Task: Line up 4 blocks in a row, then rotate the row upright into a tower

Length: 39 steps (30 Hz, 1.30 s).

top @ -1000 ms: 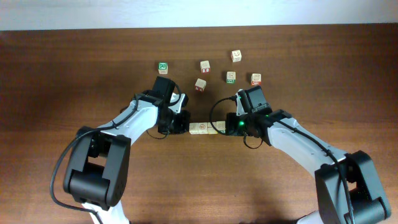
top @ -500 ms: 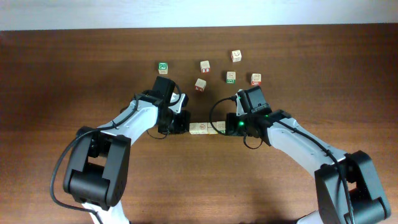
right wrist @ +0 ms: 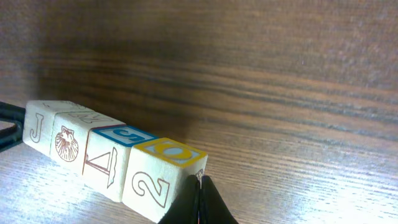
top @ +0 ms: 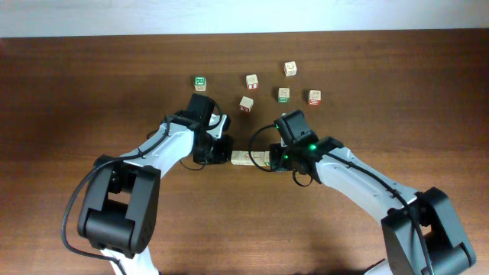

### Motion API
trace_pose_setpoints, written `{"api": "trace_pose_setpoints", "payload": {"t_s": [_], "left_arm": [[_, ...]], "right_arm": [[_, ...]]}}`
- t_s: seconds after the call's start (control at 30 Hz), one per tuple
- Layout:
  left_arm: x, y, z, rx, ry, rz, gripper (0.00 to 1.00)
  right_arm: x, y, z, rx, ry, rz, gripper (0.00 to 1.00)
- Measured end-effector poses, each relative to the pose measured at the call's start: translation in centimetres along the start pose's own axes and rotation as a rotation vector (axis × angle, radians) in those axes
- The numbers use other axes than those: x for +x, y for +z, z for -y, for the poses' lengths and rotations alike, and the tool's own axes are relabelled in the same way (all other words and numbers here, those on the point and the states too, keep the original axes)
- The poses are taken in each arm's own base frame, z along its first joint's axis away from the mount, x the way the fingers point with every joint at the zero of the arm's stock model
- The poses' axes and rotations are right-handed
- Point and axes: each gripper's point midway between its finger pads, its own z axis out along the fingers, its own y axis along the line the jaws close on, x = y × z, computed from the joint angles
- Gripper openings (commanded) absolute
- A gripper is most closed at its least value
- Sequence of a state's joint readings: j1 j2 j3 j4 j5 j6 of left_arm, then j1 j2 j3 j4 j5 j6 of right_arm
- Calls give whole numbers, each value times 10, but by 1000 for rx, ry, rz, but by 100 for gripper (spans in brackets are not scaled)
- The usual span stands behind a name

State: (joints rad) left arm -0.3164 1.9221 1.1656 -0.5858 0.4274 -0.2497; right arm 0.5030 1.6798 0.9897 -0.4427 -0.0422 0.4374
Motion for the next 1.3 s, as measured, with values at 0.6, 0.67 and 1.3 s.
{"api": "trace_pose_setpoints", "payload": {"t_s": [0.6,0.67,1.3], "left_arm": [[-1,-1,-5,-18,-4,7,0],[-2,-1,-5,-21,-5,8,0],[-3,-2,-11,-43,-11,15,0]], "right_arm": [[-20,-13,-14,-5,-20,47,4],[-19,-14,-15,-4,-23,43,4],[-41,-38,-52,-79,-70,120,4]]}}
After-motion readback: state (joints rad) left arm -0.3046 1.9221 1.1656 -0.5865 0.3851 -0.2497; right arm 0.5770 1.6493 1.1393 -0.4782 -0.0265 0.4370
